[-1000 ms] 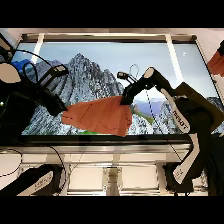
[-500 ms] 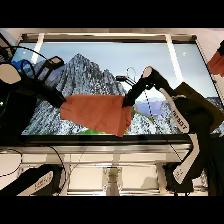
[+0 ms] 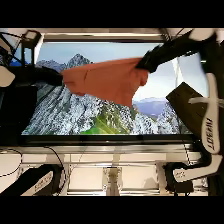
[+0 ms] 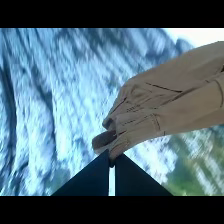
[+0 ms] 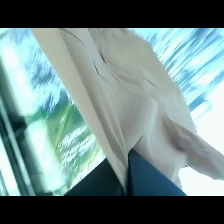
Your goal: Fold the clothes and pants, and hang the long-sleeved shirts on hangers.
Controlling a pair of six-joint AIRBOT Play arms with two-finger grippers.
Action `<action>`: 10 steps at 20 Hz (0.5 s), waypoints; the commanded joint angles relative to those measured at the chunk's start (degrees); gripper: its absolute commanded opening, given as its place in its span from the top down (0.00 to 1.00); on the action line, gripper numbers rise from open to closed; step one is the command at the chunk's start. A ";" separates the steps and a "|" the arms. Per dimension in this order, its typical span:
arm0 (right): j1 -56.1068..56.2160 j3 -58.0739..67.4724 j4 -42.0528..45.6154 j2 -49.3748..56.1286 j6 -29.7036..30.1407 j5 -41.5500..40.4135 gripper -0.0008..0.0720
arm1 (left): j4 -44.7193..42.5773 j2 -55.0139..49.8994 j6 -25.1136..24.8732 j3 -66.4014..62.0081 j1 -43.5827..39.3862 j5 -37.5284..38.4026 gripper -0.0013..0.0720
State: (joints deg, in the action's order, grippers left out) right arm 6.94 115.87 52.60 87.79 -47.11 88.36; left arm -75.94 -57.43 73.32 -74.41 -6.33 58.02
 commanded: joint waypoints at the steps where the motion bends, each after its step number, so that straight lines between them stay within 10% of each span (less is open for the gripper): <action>1: -0.42 2.03 0.42 -6.69 -4.07 -0.07 0.99 | 4.68 3.02 0.76 -0.07 0.00 -5.18 0.95; 10: 3.37 0.11 0.11 -8.09 -8.98 8.09 0.99 | 10.29 5.62 0.85 -0.04 0.00 4.66 0.95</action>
State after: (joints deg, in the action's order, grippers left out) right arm 8.38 116.99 52.97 80.05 -54.52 93.19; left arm -68.95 -52.25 74.15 -74.41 -6.31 58.57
